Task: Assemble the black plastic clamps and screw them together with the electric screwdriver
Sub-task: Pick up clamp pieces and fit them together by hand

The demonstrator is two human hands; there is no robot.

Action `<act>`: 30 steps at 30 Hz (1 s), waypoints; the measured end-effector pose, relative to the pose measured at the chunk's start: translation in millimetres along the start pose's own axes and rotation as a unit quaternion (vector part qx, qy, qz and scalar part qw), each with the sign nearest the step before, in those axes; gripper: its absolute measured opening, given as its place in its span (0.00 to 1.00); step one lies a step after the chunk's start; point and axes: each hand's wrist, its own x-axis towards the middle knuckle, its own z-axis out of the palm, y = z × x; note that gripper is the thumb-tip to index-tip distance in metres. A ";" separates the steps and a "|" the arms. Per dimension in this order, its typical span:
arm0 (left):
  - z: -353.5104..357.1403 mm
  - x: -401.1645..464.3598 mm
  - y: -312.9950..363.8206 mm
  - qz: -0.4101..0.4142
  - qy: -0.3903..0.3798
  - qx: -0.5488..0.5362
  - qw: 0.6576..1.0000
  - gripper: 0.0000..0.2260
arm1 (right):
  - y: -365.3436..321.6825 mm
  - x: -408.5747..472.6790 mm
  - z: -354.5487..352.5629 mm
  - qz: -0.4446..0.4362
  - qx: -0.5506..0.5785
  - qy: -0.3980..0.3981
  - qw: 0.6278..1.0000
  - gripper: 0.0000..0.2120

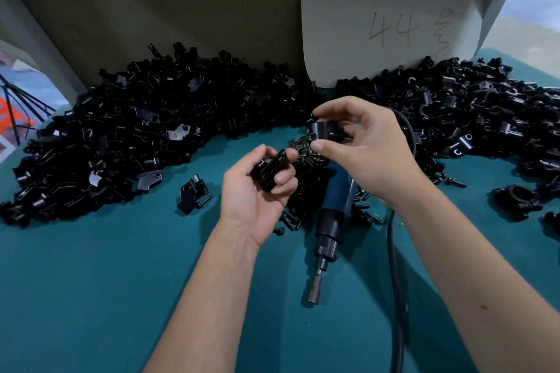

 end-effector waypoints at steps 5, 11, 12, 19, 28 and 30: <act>-1.0 -1.4 -1.2 0.018 -0.005 -0.038 0.999 0.08 | -1.6 0.3 -1.8 0.007 0.007 -0.028 1.000 0.19; -1.5 4.5 -6.5 0.081 0.030 0.149 0.985 0.16 | -2.1 -1.4 -0.8 -0.008 -0.019 -0.017 1.000 0.17; -1.4 5.2 -8.7 0.101 0.031 0.180 0.978 0.18 | -2.4 -2.2 -1.2 -0.008 -0.021 -0.013 1.000 0.16; -1.5 3.9 -8.2 0.143 0.002 0.175 0.974 0.19 | -11.1 -2.8 2.3 0.057 0.093 -0.003 0.994 0.10; 1.3 2.7 -6.4 0.087 -0.066 0.068 0.992 0.20 | -19.3 -2.9 -2.4 0.133 0.194 0.053 0.970 0.16; 0.5 2.3 -6.5 0.071 -0.078 0.047 0.993 0.19 | -21.7 -3.1 -2.4 0.131 0.211 0.036 0.968 0.18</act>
